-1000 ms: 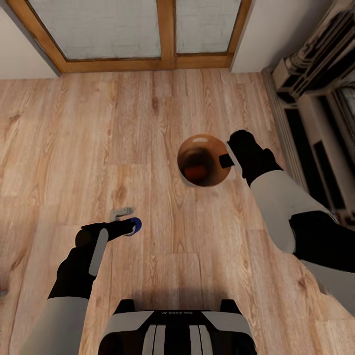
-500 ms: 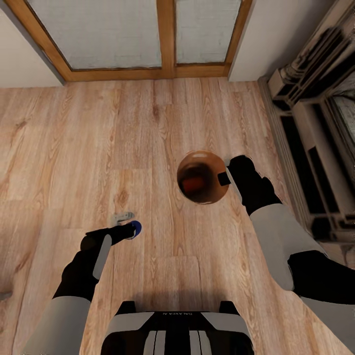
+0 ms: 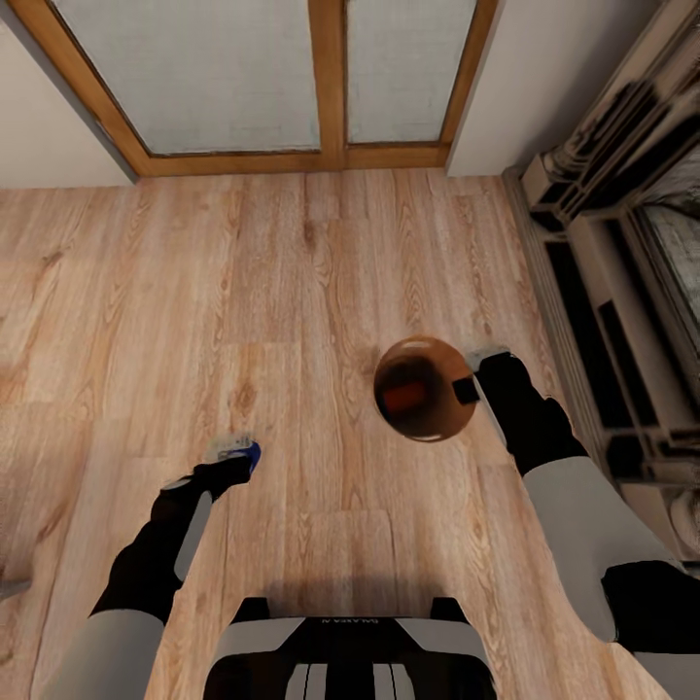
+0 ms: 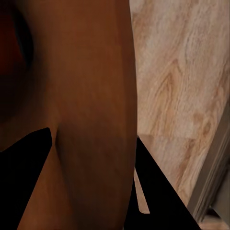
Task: Put the three can of soda from the living room inside the tash can in the kitchen.
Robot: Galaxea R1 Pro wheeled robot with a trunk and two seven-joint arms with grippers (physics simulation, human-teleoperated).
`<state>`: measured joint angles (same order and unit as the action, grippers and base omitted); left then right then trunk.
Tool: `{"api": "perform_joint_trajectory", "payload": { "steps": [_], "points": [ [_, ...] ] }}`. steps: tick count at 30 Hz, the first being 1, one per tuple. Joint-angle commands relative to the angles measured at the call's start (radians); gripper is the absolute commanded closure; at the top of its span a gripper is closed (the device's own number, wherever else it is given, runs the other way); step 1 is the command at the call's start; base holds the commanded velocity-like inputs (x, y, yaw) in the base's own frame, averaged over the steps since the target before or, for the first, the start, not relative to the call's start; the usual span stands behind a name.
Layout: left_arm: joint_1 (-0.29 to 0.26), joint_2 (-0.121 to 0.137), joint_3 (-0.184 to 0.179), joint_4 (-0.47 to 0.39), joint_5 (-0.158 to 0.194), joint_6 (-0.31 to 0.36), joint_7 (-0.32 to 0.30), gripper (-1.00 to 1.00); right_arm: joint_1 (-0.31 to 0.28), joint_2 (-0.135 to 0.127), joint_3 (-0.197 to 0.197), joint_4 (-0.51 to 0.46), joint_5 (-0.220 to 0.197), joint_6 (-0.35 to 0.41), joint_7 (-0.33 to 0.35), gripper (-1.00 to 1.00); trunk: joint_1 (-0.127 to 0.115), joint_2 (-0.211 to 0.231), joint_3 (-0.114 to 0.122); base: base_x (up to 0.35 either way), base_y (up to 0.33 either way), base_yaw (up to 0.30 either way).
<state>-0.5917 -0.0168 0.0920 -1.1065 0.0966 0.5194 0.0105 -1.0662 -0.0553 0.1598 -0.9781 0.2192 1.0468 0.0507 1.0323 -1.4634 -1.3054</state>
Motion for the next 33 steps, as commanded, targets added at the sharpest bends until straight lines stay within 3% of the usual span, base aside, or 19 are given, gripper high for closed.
{"api": "perform_joint_trajectory", "payload": {
  "steps": [1, 7, 10, 12, 19, 23, 26, 28, 32, 33],
  "points": [
    [0.016, 0.002, -0.001, 0.012, 0.001, -0.031, -0.001, 1.00, 0.019, -0.008, 0.009, -0.020, -0.017, 0.000, 0.006, 1.00, -0.004, 0.007, 0.005, 0.000, 0.000, 0.000],
    [0.047, 0.008, -0.003, 0.035, 0.001, -0.102, -0.002, 1.00, 0.103, -0.035, 0.066, -0.088, -0.017, 0.000, 0.021, 1.00, -0.027, 0.049, 0.033, 0.000, 0.000, 0.000],
    [0.064, 0.009, -0.007, 0.036, -0.035, -0.122, -0.003, 1.00, 0.168, -0.039, 0.085, -0.158, -0.017, 0.000, 0.041, 1.00, -0.038, 0.070, 0.048, 0.000, 0.000, 0.000],
    [0.087, 0.008, -0.008, 0.032, -0.065, -0.171, -0.011, 1.00, 0.210, -0.040, 0.103, -0.205, -0.017, 0.000, 0.048, 1.00, -0.046, 0.084, 0.057, 0.000, 0.000, 0.000],
    [0.133, 0.009, -0.009, 0.026, -0.092, -0.244, -0.030, 1.00, 0.284, -0.044, 0.149, -0.242, -0.016, 0.000, 0.053, 1.00, -0.073, 0.133, 0.090, 0.000, 0.000, 0.000],
    [0.197, 0.009, -0.007, -0.052, -0.091, -0.251, -0.162, 1.00, 0.300, -0.047, 0.152, -0.244, -0.015, 0.000, 0.053, 1.00, -0.073, 0.133, 0.093, 0.000, 0.000, 0.000],
    [0.256, 0.009, 0.002, -0.162, -0.087, -0.230, -0.346, 1.00, 0.303, -0.048, 0.153, -0.243, -0.015, 0.000, 0.054, 1.00, -0.073, 0.133, 0.094, 0.000, 0.000, 0.000],
    [0.274, 0.009, 0.005, -0.226, -0.086, -0.211, -0.428, 1.00, 0.304, -0.048, 0.153, -0.242, -0.015, 0.000, 0.054, 1.00, -0.073, 0.133, 0.094, 0.000, 0.000, 0.000],
    [0.316, 0.009, 0.007, -0.322, -0.081, -0.186, -0.506, 1.00, 0.305, -0.047, 0.153, -0.240, -0.014, 0.000, 0.054, 1.00, -0.073, 0.133, 0.094, 0.000, 0.000, 0.000],
    [0.328, 0.009, 0.012, -0.350, -0.079, -0.182, -0.553, 1.00, 0.305, -0.047, 0.153, -0.238, -0.014, 0.000, 0.053, 1.00, -0.073, 0.133, 0.094, 0.000, 0.000, 0.000]
  ]
}}
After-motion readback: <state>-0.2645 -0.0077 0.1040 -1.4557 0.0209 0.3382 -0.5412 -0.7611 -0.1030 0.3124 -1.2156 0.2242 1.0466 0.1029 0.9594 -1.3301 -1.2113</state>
